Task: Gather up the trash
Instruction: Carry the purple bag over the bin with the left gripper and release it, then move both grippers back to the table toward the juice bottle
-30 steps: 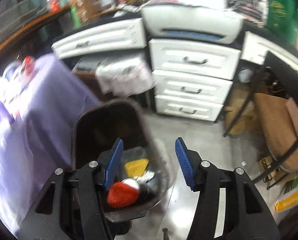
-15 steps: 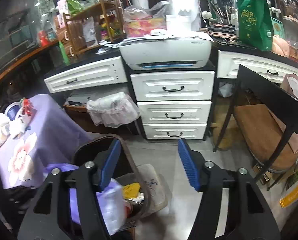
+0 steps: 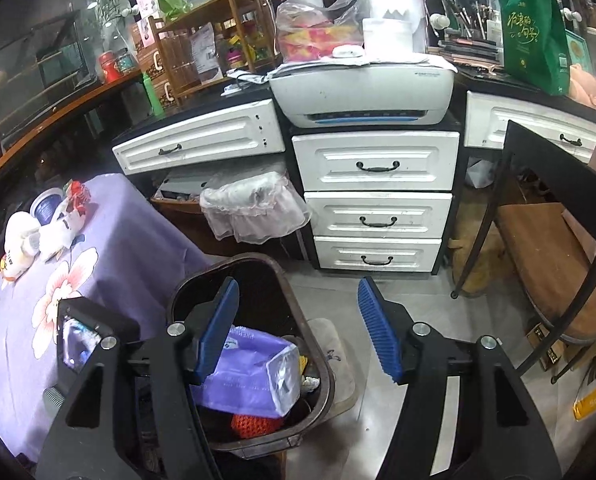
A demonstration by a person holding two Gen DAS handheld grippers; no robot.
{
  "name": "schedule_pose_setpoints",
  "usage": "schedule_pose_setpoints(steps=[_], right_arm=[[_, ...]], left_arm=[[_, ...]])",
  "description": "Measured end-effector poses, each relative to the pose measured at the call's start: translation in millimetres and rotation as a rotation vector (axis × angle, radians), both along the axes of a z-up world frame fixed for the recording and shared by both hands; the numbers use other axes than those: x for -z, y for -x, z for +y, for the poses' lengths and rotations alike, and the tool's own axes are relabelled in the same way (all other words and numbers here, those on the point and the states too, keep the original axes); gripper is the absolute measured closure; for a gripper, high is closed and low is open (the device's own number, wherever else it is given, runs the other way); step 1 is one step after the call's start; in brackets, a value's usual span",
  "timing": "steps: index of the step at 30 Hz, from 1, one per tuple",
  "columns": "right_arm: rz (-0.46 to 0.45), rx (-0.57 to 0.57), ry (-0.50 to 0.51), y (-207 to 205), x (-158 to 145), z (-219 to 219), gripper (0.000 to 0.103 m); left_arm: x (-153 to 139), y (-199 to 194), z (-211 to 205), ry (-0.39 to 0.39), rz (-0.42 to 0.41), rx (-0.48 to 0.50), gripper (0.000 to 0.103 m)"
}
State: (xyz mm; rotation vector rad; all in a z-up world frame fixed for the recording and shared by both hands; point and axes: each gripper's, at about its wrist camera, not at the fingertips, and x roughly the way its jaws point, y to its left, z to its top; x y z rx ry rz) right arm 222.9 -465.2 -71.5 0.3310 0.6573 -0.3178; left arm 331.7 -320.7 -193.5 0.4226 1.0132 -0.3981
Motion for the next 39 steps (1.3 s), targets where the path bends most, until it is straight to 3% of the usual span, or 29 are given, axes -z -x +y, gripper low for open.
schedule_pose_setpoints(steps=[4,8,17,28,33,39], right_arm=[[0.014,-0.01,-0.005,-3.1,6.9,3.0,0.04],[0.017,-0.006,-0.005,-3.7,8.6,2.2,0.04],[-0.002,0.032,-0.009,-0.2,6.2,-7.0,0.038],[-0.023,0.069,-0.023,3.5,3.8,-20.4,0.032],[-0.032,0.026,-0.038,0.9,2.6,-16.3,0.028],[-0.016,-0.107,-0.061,-14.1,1.5,10.3,0.028]], left_arm=[[8.2,-3.0,-2.9,-0.018,0.005,-0.007,0.081],[7.6,-0.2,-7.3,-0.001,0.008,0.023,0.051],[-10.5,13.1,-12.6,0.084,-0.015,0.079,0.041],[-66.1,51.1,0.4,0.222,-0.099,0.154,0.024],[-94.2,59.6,25.7,0.26,-0.143,0.159,0.019],[-124.0,61.0,64.8,0.265,-0.198,0.141,0.012]])
